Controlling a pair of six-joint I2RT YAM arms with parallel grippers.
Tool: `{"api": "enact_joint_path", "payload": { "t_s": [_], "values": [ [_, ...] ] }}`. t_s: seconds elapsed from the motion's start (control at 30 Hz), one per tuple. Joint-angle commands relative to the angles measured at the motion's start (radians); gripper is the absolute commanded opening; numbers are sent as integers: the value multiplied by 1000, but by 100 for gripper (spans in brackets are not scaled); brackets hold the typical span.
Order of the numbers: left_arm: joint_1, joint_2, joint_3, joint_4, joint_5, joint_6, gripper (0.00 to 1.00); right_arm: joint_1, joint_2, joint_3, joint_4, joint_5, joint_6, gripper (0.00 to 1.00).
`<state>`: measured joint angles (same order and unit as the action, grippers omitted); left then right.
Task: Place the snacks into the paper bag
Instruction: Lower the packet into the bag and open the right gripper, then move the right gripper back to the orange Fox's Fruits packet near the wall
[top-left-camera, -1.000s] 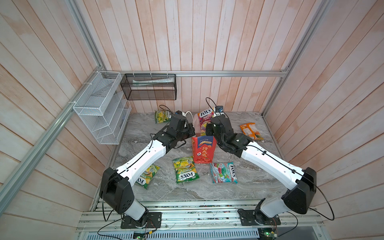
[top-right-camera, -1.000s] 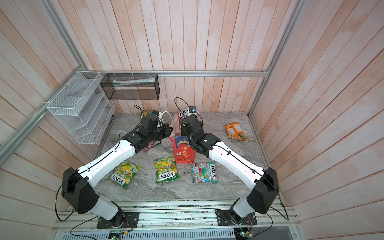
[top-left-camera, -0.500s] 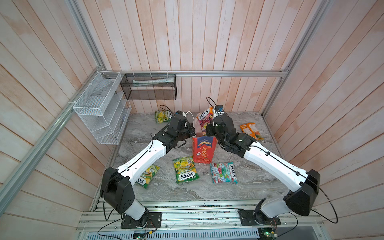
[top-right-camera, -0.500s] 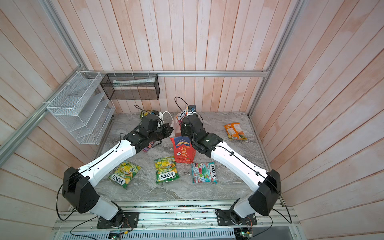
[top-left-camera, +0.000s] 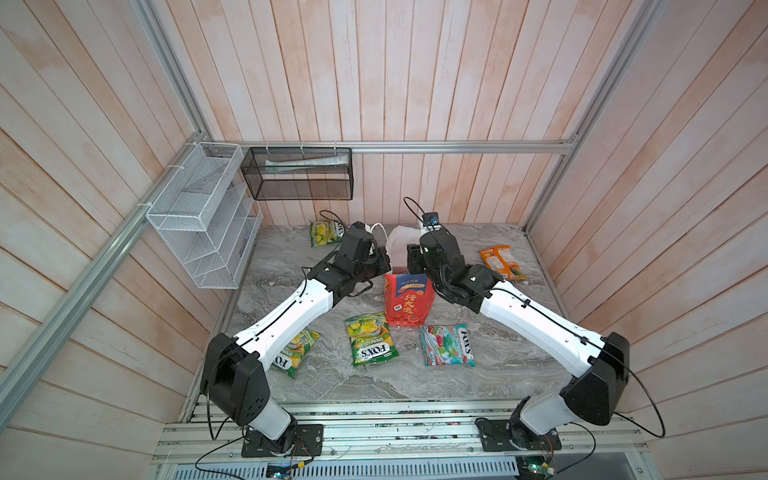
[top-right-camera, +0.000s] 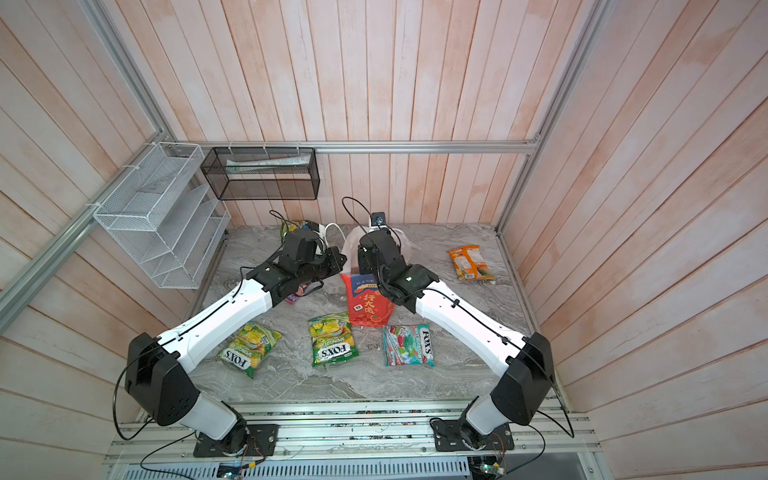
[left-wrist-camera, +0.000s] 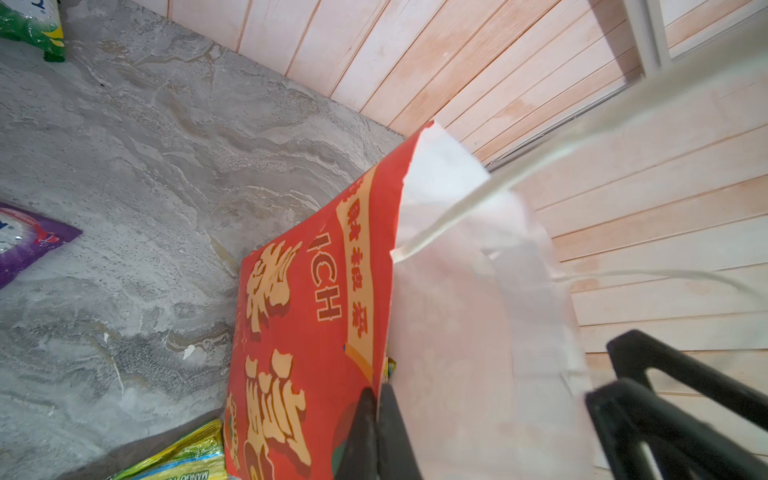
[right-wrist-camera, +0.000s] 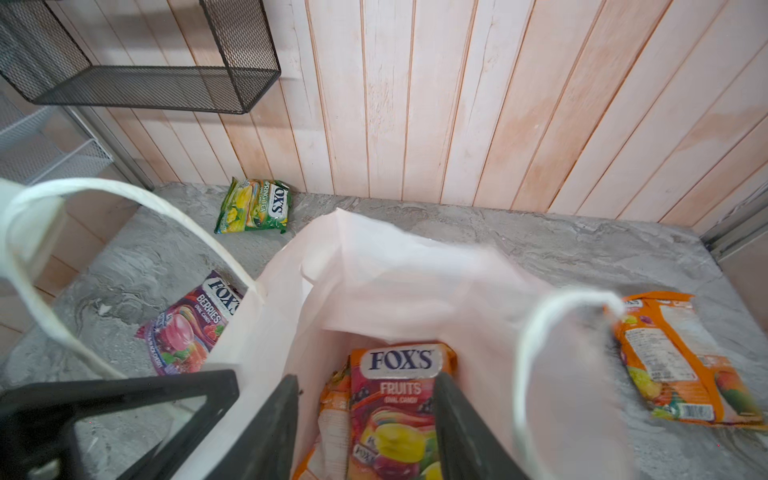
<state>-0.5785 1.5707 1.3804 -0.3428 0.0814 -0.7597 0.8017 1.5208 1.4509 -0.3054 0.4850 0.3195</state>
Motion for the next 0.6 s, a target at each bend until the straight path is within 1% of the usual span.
{"api": "enact_joint_path", "payload": {
  "t_s": [0.0,0.03,0.1,0.2,0.3,0.4,0.5,0.57],
  "values": [
    [2,12,34,29,1,13,0,-4,-85,-22,34,45,-1,62],
    [2,14,34,28,1,13,0,-16,-106,-30,30,66,10,66],
    [1,17,35,30,4,11,0,-67,-156,-61,27,53,48,71],
    [2,17,37,26,2,11,0,-205,-244,-154,55,-18,132,75],
    [2,14,36,26,1,11,0,-377,-311,-262,101,-115,207,78],
    [2,10,34,28,0,11,0,-580,-292,-321,106,-249,276,80],
    [2,13,34,28,-2,11,0,-729,-237,-381,155,-383,331,81],
    [2,17,35,28,1,11,0,-792,-192,-419,196,-428,350,81]
  ]
}}
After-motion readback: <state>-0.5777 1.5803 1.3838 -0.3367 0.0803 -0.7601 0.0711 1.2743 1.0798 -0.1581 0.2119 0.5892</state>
